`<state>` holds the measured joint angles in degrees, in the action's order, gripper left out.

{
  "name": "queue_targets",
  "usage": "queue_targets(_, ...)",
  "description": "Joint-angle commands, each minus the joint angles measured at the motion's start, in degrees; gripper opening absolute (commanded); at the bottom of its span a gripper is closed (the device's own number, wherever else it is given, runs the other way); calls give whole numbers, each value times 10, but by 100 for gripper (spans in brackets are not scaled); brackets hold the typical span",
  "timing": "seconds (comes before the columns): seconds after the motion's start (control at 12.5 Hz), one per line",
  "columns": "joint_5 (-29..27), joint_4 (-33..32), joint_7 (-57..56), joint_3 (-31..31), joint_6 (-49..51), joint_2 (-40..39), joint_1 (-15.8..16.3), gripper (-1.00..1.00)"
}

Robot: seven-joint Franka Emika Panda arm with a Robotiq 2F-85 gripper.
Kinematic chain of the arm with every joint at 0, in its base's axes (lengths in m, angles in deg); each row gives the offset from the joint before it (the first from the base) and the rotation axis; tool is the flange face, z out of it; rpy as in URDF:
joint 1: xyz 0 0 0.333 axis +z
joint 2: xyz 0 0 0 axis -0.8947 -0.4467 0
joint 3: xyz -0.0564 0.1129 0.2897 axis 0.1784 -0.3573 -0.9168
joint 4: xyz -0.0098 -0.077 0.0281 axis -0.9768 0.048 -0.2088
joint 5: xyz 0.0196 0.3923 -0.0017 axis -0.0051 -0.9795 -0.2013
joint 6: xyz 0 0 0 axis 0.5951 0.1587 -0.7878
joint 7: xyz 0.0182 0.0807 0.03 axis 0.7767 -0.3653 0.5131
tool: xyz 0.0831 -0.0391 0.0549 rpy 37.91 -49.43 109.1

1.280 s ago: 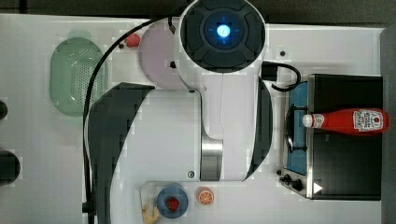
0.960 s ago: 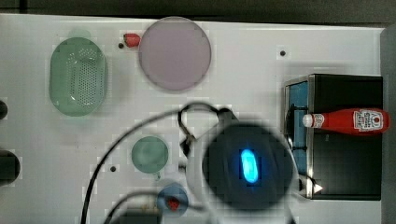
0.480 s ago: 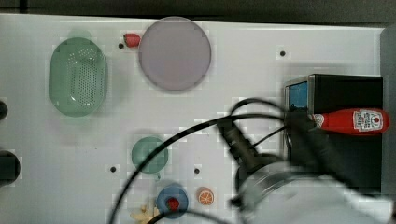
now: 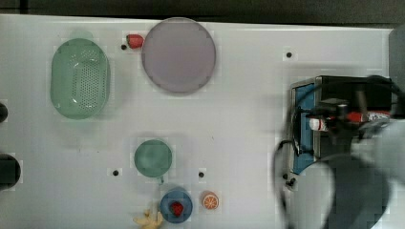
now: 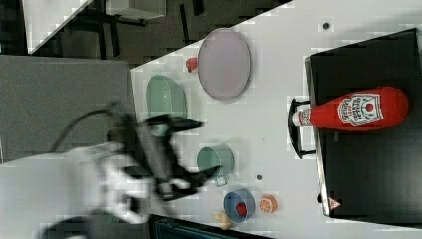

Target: Pick Ketchup from oven and place it on table.

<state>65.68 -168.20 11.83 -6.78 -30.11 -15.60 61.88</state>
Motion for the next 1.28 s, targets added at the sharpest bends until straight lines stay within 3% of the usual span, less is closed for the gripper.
queue_targets(0.08,6,1,13,46,-48,-30,-15,100)
queue_targets(0.64,-4,81,13,108,-150,-211,-31,100)
queue_targets(0.8,-47,87,13,109,-176,-251,-41,100)
queue_targets(1.28,-88,86,13,108,-233,-311,-52,100)
